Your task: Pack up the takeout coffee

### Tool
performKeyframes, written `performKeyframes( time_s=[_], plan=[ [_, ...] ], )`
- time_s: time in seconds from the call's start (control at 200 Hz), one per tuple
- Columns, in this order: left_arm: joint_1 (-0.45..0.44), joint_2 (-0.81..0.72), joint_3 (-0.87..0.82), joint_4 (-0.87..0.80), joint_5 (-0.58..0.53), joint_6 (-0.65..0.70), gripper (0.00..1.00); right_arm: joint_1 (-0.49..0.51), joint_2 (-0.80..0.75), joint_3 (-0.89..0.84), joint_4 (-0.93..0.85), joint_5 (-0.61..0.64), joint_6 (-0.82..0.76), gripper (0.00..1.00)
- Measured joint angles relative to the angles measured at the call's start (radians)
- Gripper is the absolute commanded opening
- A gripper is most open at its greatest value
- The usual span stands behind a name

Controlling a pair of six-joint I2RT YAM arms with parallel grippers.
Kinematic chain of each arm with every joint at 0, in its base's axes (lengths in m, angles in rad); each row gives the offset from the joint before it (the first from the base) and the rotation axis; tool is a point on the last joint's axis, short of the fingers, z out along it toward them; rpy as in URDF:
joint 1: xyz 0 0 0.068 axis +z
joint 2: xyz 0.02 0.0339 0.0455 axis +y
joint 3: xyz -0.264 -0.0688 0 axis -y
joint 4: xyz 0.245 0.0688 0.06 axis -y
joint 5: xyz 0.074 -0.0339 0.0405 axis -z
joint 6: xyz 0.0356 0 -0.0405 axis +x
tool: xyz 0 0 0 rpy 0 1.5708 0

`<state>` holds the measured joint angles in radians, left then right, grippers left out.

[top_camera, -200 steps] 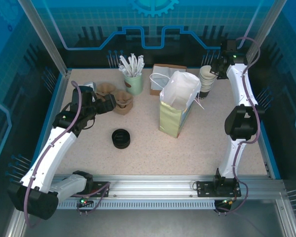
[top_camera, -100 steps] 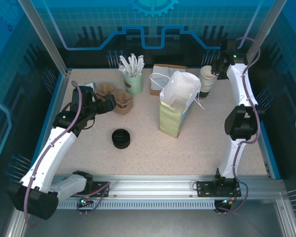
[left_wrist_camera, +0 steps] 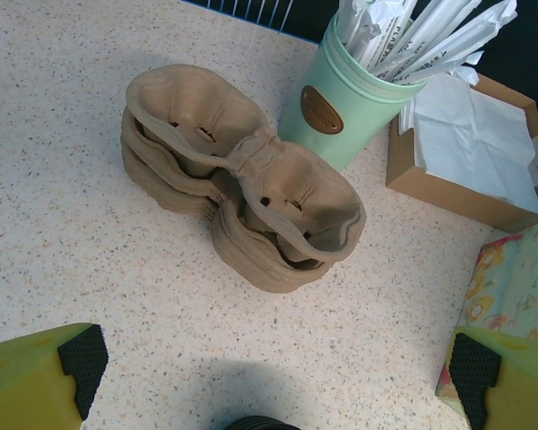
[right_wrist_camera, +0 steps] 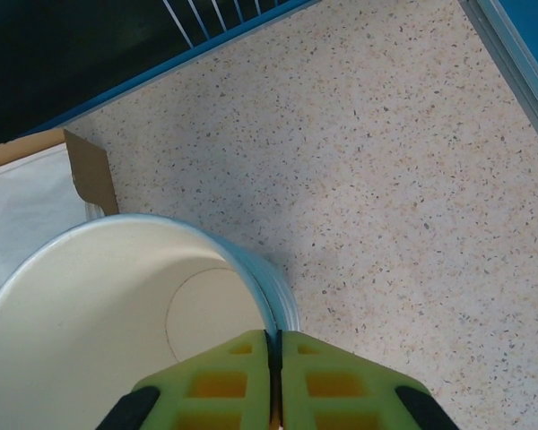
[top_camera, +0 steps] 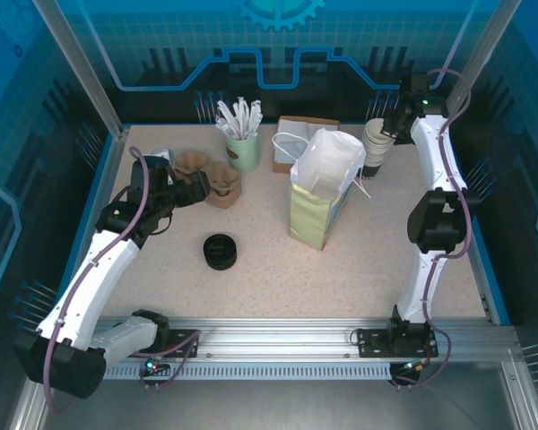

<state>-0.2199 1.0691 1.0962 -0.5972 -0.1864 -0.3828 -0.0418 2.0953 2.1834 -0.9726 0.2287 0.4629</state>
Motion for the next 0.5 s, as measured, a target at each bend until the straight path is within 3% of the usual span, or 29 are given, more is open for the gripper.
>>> performKeyframes(
  time_s=[0.5],
  plan=[
    [0.0,0.0,0.004,-0.024,0.0,0.0,0.99,0.005,-0.024,0.068,-0.041,-0.002,-0.012,0.0]
  ],
)
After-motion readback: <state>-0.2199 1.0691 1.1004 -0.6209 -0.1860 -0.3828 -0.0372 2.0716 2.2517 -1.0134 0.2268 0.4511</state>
